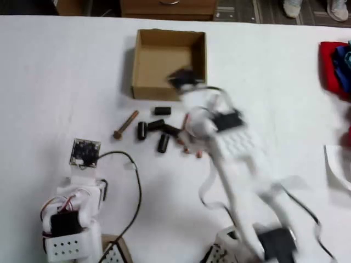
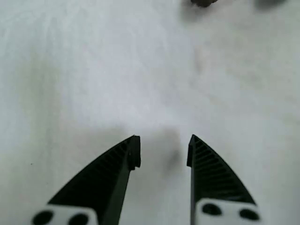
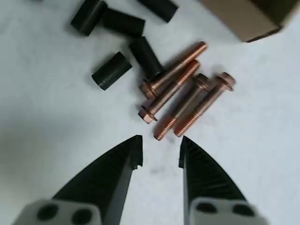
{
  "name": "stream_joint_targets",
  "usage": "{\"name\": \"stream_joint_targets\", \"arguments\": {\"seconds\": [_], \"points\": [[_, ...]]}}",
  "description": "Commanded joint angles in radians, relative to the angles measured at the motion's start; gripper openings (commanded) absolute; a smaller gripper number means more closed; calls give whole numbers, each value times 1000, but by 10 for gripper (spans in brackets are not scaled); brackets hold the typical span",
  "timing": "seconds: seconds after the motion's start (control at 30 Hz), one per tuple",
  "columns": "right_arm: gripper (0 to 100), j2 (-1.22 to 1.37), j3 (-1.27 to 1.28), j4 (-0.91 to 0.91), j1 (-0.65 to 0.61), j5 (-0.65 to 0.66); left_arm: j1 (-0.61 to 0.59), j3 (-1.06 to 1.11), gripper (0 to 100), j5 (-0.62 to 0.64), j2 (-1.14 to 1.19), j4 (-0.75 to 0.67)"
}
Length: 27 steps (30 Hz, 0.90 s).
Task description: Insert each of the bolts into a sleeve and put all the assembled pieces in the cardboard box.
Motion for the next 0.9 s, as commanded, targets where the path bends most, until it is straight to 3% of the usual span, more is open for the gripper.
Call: {"name": "stream_joint_targets", "arguments": {"seconds": [0.0, 0.2, 0.47, 0.67, 0.87], "points": [[135, 325, -249, 54, -30, -11, -6, 22, 189, -9, -5, -15], [252, 756, -672, 263, -33, -74, -6, 22, 189, -9, -5, -15], [254, 1043, -1185, 455, -93, -176, -6, 22, 189, -9, -5, -15], [254, 1066, -1223, 456, -186, -287, -6, 22, 189, -9, -5, -15], [254, 1072, -1209, 455, -194, -374, -6, 22, 189, -9, -5, -15]]}}
